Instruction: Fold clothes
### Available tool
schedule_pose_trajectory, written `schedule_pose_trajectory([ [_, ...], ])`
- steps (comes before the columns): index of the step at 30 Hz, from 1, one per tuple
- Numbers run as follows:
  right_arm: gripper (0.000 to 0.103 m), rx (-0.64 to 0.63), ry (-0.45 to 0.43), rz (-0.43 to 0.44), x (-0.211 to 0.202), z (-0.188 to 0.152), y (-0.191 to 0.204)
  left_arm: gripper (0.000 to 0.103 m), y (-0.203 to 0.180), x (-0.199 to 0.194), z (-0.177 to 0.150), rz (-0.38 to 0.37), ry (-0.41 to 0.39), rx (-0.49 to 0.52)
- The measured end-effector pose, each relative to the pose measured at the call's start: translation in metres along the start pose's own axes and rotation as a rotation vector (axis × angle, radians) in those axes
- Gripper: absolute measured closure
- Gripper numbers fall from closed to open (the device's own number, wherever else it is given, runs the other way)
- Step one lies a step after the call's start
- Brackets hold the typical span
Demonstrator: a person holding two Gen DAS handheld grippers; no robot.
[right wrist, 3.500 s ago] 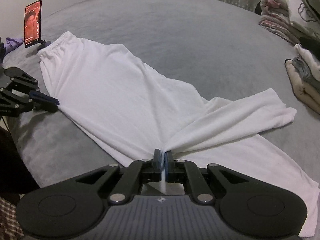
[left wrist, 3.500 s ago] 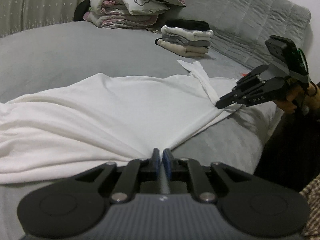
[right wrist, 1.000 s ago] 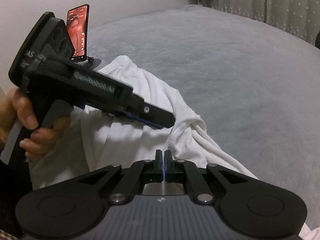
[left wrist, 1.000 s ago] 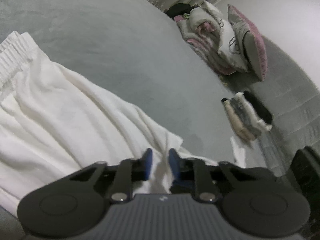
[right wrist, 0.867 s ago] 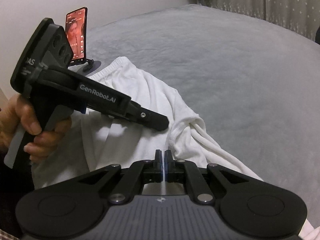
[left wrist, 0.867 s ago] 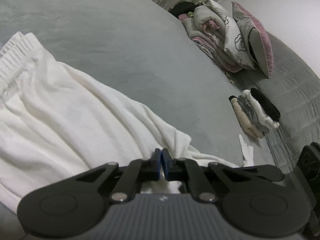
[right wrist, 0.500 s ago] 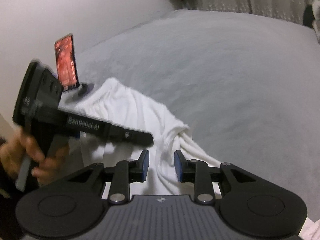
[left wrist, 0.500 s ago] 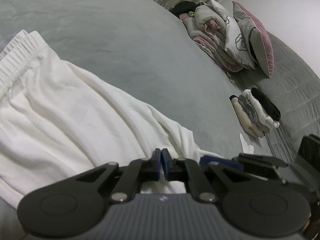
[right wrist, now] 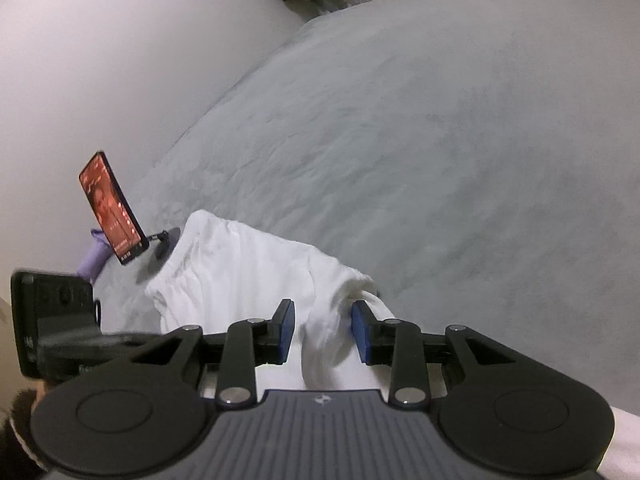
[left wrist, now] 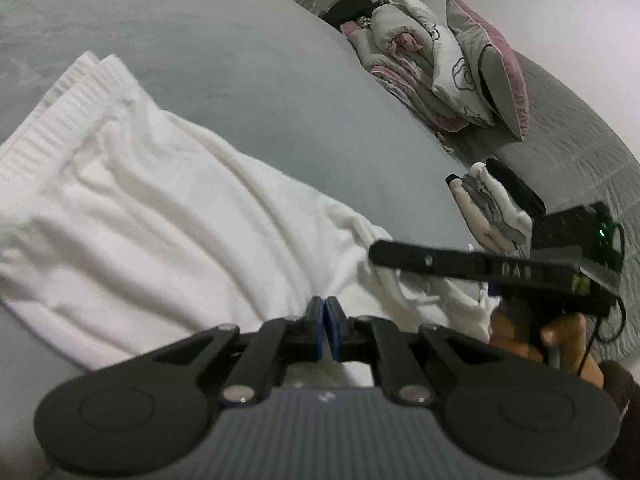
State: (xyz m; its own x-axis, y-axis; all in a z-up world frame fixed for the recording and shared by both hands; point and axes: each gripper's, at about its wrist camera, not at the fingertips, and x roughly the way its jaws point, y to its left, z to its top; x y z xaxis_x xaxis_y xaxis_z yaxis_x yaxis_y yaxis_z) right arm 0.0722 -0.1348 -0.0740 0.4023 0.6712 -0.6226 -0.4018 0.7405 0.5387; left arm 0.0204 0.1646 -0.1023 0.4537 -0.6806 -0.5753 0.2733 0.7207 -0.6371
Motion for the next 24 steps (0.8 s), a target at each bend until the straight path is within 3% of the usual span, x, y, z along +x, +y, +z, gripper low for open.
schedule_pose_trajectory([
  [7, 0.073, 0.207, -0.010, 0.111, 0.018, 0.012, -0.021, 0.097, 0.000, -0.005, 0.000, -0.001, 0.016, 0.013],
  [8, 0.079, 0.215, -0.033, 0.098, 0.018, 0.013, -0.020, 0.097, -0.001, -0.006, -0.001, 0.000, 0.018, 0.016],
  [9, 0.094, 0.218, -0.061, 0.087, 0.017, 0.015, -0.020, 0.097, -0.001, -0.007, -0.001, 0.001, 0.019, 0.019],
  [12, 0.096, 0.202, -0.157, 0.066, 0.003, 0.022, -0.018, 0.097, 0.001, -0.011, -0.003, -0.001, 0.022, 0.020],
  [15, 0.096, 0.174, -0.141, 0.001, 0.004, 0.023, -0.018, 0.097, 0.004, -0.024, -0.005, 0.007, 0.013, -0.008],
  [17, 0.096, 0.175, -0.131, -0.009, 0.008, 0.017, -0.021, 0.084, 0.006, -0.042, -0.008, 0.016, -0.017, -0.032],
  [19, 0.096, 0.192, -0.121, -0.010, 0.011, 0.014, -0.024, 0.078, 0.011, -0.062, -0.013, 0.054, -0.065, -0.053],
  [24, 0.096, 0.214, -0.123, -0.009, 0.020, 0.020, -0.031, 0.078, 0.033, -0.106, -0.013, 0.144, -0.211, -0.169],
])
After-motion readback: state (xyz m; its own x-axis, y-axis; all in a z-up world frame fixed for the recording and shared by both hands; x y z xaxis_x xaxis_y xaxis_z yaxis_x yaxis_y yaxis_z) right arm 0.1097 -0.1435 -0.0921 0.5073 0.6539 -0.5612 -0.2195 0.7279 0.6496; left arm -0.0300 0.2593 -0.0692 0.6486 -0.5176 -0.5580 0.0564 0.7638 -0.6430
